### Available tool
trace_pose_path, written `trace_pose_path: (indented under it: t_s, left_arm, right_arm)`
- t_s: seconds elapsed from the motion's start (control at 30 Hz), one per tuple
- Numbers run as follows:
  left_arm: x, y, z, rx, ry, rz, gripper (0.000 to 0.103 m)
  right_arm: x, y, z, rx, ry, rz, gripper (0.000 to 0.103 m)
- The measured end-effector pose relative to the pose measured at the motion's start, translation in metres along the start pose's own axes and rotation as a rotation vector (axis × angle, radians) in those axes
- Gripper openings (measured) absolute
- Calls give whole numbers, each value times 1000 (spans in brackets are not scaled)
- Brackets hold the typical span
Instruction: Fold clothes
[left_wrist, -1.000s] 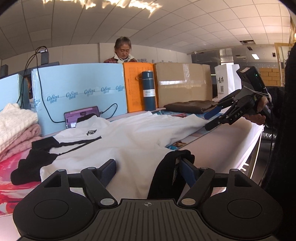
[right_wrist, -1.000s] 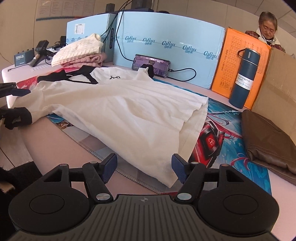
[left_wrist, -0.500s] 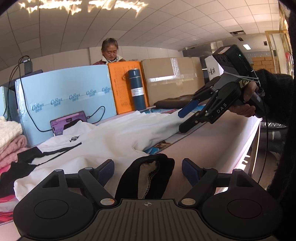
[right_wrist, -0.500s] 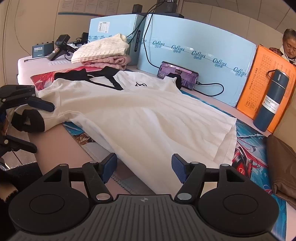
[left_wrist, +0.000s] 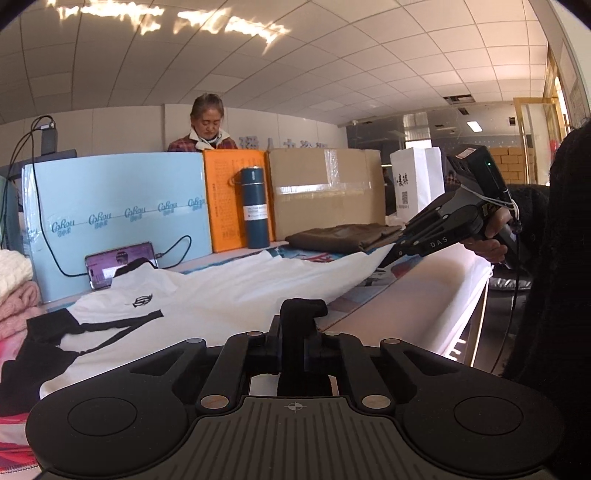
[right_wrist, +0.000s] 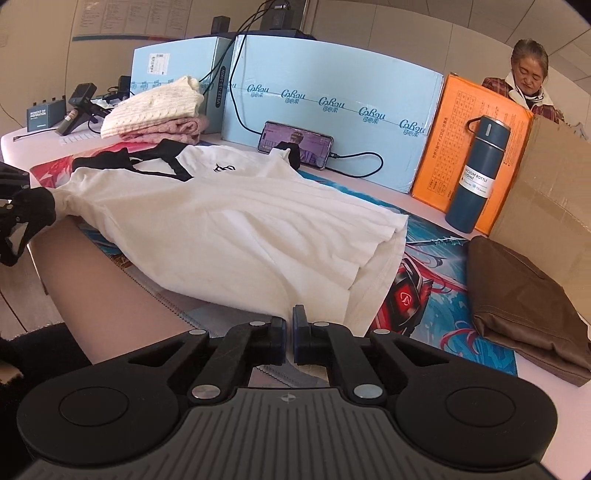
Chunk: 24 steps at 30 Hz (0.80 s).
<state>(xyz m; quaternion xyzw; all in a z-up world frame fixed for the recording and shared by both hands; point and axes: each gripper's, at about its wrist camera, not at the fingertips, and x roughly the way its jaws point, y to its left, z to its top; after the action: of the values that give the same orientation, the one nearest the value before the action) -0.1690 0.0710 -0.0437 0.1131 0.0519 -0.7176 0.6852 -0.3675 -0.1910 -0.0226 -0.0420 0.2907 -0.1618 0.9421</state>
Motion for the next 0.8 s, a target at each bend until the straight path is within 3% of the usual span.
trace_pose_path:
  t_s: [0.13,0.2,0.23,0.27,0.3,0.33,0.37,0.43,0.47,0.57,0.67,0.7,0.8]
  left_arm:
    - [6,-1,1,4,44,-73,10]
    - [14,2,1,0,98,-100,17]
    - [15,4,3,-3,107,-119,30]
    - [14,6,6,-5,93,-135,55]
    - [12,7,9,-8,78,-151,69]
    - [9,11,14,-9,46,-159,85]
    - [4,16,21,-10,-1,-160,86]
    - [0,33,36,-22,-60,-128,88]
    - [2,43,43,-28,-78,-69,91]
    - [19,80,57,-62,-52,211,96]
    - [43,123,60,-139,40,504,96]
    - [50,137,57,-173,75,580,96]
    - [60,166,40,-260,165,727,96]
  right_arm:
    - [-10,4,-8,-10,44,-15,3]
    - [-8,3,-13,-1,73,-3,4]
    - [-8,2,-15,7,72,4,5]
    - [-9,1,-16,15,69,10,19]
    - [-9,0,-18,23,66,16,31]
    - [-12,-3,-17,38,41,20,59]
    - [-15,-9,-13,61,2,35,68]
    - [-20,-20,-6,110,-77,66,69]
    - [-17,-27,3,138,-110,89,70]
    - [-6,-48,33,222,-204,160,73]
    - [50,-56,76,359,-159,190,86]
    - [69,-58,90,405,-141,199,86]
    - [126,-66,133,544,-89,227,87]
